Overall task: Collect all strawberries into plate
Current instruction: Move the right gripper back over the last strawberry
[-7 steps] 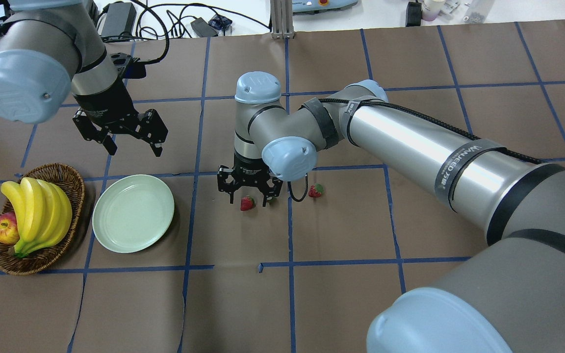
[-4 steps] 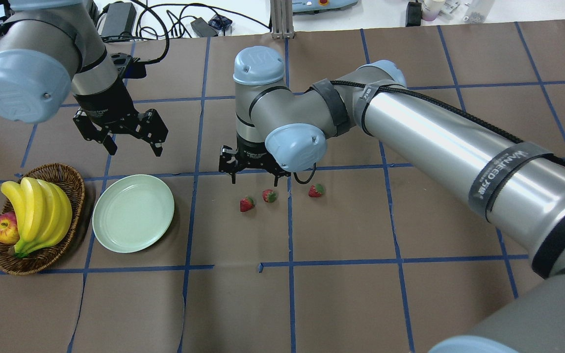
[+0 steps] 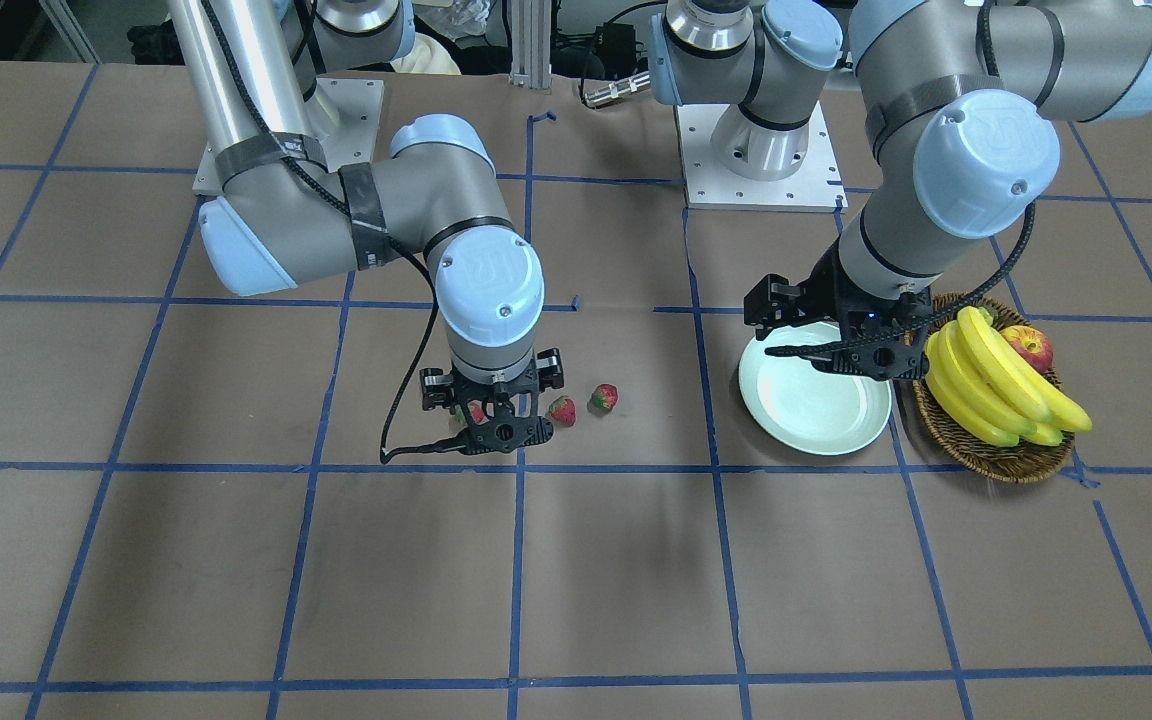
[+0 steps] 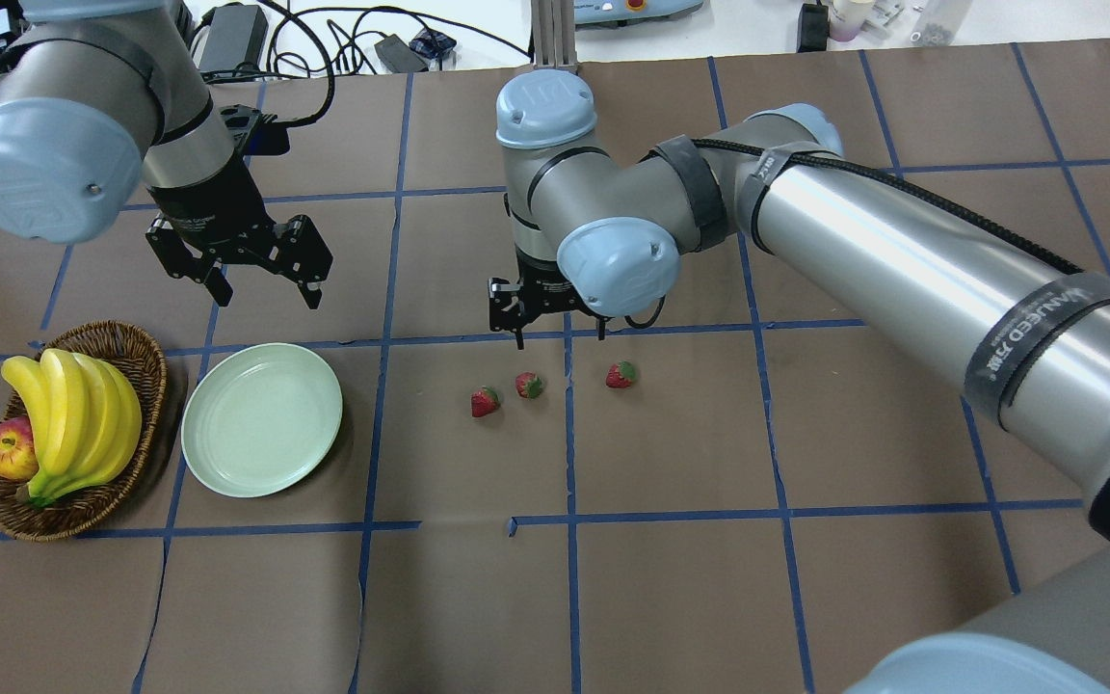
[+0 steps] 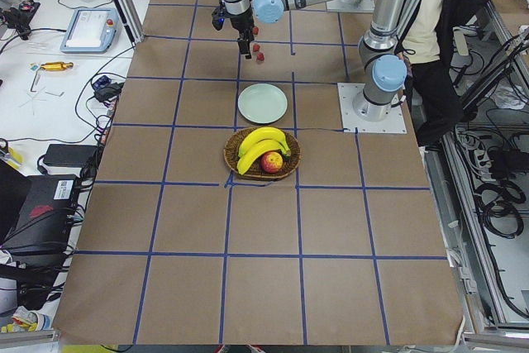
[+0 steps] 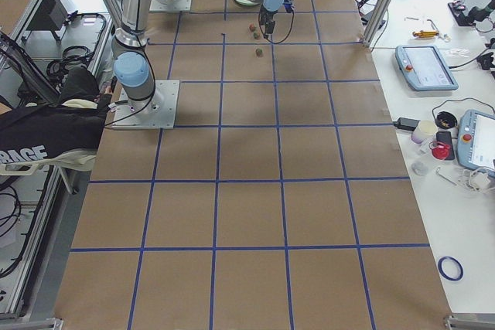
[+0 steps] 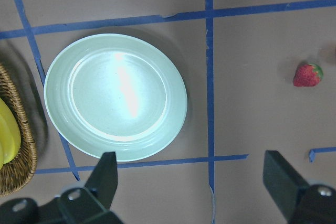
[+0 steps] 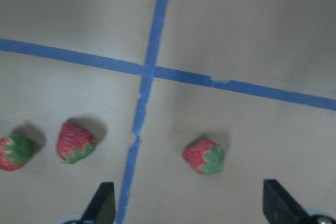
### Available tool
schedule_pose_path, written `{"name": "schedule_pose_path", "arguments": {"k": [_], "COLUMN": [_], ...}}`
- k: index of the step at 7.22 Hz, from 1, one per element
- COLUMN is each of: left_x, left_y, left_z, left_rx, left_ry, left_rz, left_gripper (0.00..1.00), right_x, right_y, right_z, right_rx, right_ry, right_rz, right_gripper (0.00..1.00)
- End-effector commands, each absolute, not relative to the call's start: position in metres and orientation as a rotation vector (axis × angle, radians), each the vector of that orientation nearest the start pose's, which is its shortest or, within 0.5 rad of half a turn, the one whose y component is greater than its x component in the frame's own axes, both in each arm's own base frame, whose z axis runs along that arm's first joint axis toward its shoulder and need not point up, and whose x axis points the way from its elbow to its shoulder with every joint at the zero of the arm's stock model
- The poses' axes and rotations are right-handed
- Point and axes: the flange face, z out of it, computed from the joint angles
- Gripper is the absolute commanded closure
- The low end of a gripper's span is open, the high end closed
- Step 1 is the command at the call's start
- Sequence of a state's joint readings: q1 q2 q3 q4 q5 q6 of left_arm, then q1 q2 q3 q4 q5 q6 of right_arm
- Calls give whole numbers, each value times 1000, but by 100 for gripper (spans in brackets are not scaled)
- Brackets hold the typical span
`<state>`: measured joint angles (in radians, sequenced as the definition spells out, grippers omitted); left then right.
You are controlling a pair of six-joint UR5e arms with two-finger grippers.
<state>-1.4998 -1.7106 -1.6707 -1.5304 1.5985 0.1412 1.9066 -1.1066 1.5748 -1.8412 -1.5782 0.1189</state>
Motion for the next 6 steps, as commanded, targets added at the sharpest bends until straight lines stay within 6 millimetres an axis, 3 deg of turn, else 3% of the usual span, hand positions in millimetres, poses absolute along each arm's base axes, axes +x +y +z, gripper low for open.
{"name": "schedule_pose_path", "arguments": {"k": [1, 3, 5, 6], "left_x": [-99, -107, -106, -106], "left_y": [-524, -522, -522, -522], "left_z": [370, 370, 370, 370], "left_rx": [126, 107, 107, 107], "left_ry": [3116, 3112, 3110, 3110], "left_rz": [322, 324, 321, 326], "left_gripper": [0, 0, 0, 0], "right_x": [278, 283, 289, 292], "right_y": [-545, -534, -541, -543], "right_z": [217, 202, 200, 190], "right_rx": [-322, -102, 45, 158], "right_ry": [3178, 3122, 3087, 3074], "right_rz": [430, 488, 432, 429], "right_gripper": [0, 0, 1, 1]}}
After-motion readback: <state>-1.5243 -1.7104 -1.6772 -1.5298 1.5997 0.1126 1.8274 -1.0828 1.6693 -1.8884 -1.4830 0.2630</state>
